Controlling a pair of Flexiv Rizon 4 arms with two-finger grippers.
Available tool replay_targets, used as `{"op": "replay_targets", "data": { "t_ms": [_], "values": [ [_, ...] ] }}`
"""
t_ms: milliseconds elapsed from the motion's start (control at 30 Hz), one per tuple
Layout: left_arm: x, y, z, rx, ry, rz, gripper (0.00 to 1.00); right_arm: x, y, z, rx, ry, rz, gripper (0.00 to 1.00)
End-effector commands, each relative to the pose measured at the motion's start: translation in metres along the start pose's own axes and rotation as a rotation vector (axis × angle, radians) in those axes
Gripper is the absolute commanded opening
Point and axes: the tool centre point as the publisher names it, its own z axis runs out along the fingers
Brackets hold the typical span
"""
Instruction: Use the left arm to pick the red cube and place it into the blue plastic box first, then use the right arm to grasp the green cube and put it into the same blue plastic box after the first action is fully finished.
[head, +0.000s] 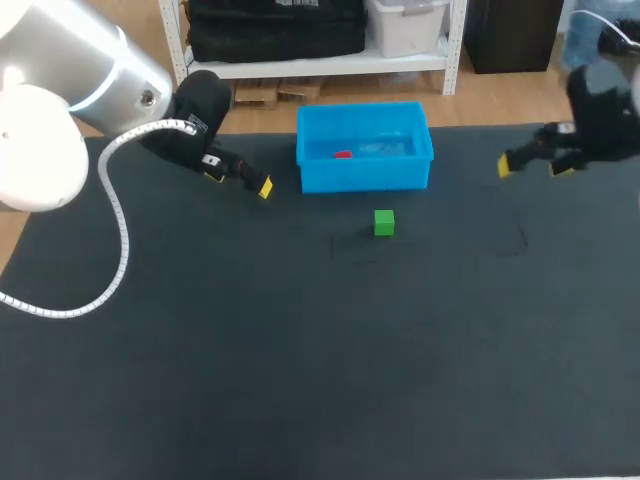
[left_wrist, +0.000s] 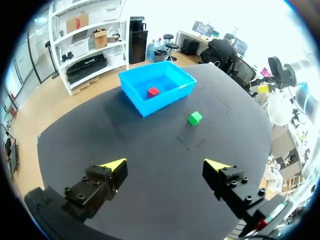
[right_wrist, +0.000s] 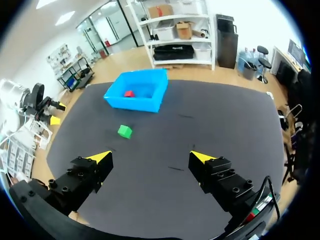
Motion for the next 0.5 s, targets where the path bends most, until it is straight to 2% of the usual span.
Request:
{"op": "replay_targets", "data": {
  "t_ms": [33, 200, 300, 400, 500],
  "values": [
    [0.000, 0.001, 0.000, 0.002, -0.002, 0.001, 1.00, -0.013, 0.030, 0.021, 0.202, 0.036, 0.008, 1.00],
    [0.000, 0.001, 0.000, 0.002, -0.002, 0.001, 1.00, -0.024, 0.066, 0.050, 0.238, 0.091, -0.030, 1.00],
    [0.000, 0.001, 0.000, 0.002, -0.002, 0.001, 1.00, -0.024, 0.080, 0.069, 0.231, 0.141, -0.059, 1.00],
    [0.000, 0.001, 0.000, 0.002, -0.002, 0.001, 1.00, -0.020, 0.087, 0.087, 0.237, 0.207, -0.065, 1.00],
    [0.000, 0.001, 0.000, 0.002, -0.002, 0.001, 1.00, -0.020, 0.087, 0.087, 0.237, 0.207, -0.065, 1.00]
  ]
}}
